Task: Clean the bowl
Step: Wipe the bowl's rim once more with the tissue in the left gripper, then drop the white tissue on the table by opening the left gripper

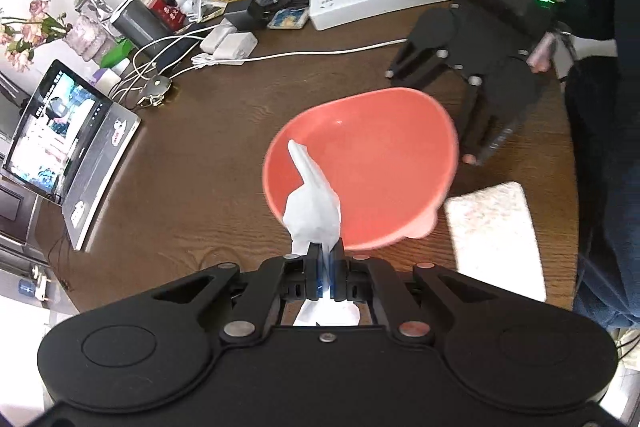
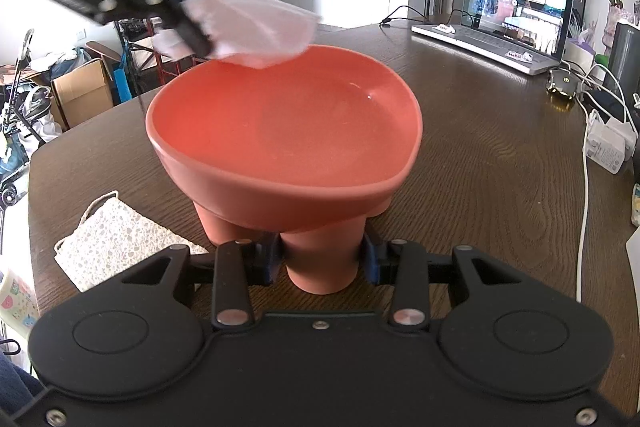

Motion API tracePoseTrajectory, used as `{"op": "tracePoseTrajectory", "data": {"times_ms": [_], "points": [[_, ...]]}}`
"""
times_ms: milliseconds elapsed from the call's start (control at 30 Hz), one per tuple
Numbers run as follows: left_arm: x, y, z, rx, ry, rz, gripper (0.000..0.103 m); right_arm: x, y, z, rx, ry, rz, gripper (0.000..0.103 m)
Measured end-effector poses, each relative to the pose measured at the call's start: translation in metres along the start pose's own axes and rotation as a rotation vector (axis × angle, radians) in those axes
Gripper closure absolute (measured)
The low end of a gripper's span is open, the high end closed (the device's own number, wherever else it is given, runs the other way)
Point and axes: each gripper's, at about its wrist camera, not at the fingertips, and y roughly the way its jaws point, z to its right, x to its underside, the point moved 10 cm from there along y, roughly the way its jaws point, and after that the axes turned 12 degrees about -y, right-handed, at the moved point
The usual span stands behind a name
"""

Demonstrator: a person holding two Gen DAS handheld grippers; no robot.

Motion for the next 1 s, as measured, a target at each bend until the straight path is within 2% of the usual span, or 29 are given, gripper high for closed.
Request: {"op": "tracePoseTrajectory", "data": {"times_ms": [67, 167, 267, 300, 433, 600, 700, 800, 900, 1000], "points": [[0.001, -0.006, 0.011, -0.012, 0.025, 0.012, 0.099, 0.000, 0.001, 0.000, 0.000, 0.000, 0.000, 0.059], [-0.009, -0.017, 0.021, -0.010, 0.004, 0.098, 0.099, 0.000, 0.001, 0.001, 0.000, 0.000, 0.000, 0.059], [-0.024, -0.031, 0.019, -0.011, -0.078, 0.251, 0.099, 0.000, 0.001, 0.001, 0.000, 0.000, 0.000, 0.059], [-0.027, -0.033, 0.014, -0.031, -0.106, 0.297, 0.100, 0.000, 0.001, 0.001, 0.000, 0.000, 0.000, 0.059], [-0.029, -0.032, -0.016, -0.176, -0.229, 0.449, 0.099, 0.000, 0.001, 0.001, 0.000, -0.001, 0.000, 0.059], [-0.014, -0.006, -0.085, -0.402, -0.541, 0.537, 0.099, 0.000, 0.001, 0.001, 0.000, 0.000, 0.000, 0.059], [-0.001, 0.020, -0.121, -0.460, -0.727, 0.530, 0.100, 0.000, 0.001, 0.001, 0.000, 0.000, 0.000, 0.059], [0.008, 0.061, -0.153, -0.493, -0.903, 0.464, 0.099, 0.000, 0.002, 0.001, 0.000, 0.000, 0.000, 0.059], [0.011, 0.087, -0.169, -0.518, -0.991, 0.381, 0.099, 0.000, 0.002, 0.000, 0.000, 0.000, 0.000, 0.059], [0.022, 0.117, -0.177, -0.566, -1.063, 0.250, 0.099, 0.000, 0.002, 0.000, 0.001, 0.000, 0.000, 0.059]]}}
